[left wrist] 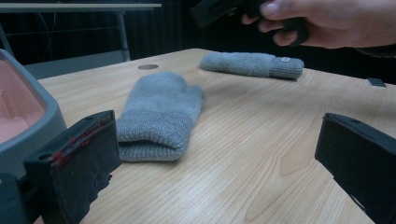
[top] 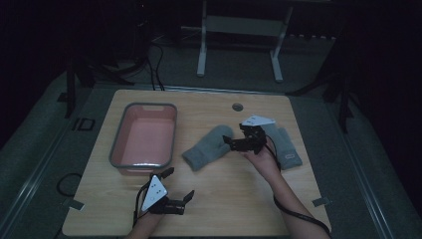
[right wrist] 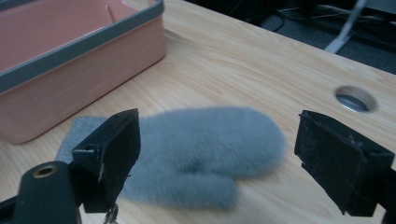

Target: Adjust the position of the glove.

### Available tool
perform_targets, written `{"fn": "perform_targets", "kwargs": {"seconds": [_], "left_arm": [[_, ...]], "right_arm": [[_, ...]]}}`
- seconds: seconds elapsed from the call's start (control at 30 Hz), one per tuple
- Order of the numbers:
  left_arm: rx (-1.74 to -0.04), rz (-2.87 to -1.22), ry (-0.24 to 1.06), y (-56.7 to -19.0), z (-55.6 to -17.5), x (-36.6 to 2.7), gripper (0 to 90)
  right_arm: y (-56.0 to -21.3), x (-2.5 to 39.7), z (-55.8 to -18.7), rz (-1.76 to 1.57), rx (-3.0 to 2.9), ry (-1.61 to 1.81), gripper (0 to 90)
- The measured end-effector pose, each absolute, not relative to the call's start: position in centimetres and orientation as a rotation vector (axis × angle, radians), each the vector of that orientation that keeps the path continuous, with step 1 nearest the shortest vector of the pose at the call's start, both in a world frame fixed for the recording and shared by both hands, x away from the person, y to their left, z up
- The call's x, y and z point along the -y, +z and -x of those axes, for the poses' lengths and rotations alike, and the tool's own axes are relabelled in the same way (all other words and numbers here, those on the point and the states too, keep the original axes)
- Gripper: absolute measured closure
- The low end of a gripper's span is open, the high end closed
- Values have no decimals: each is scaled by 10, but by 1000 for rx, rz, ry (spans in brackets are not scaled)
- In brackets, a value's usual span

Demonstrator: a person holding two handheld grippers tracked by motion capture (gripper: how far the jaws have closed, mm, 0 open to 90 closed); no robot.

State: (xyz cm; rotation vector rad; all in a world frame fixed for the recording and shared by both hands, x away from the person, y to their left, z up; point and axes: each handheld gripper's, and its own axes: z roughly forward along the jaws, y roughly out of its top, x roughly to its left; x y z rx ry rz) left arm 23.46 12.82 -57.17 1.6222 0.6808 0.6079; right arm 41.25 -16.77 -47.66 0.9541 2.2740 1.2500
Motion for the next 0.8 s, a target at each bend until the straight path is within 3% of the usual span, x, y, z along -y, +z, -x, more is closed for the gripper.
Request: {"fn": "perform_targets", "kwargs": {"seconds": [0.3,0.63,0.77,0.8], "left_arm": [[-676,-1620,601,-572,-235,-128,2],[-675,-1621,594,-572,-235,-129,3],[-676,-1621,594,-572,-235,-129,2],[-676,-1621,594,-572,-235,-129,2]], "right_arm": [[-497,126,-439,-953,-2334,1189,207],[-536,108,-447,-1001,-2403,1092,239],[-550,107,-449,-1010,-2406,1037,300],[-553,106,-447,-1000,-2389,1017,405]]}}
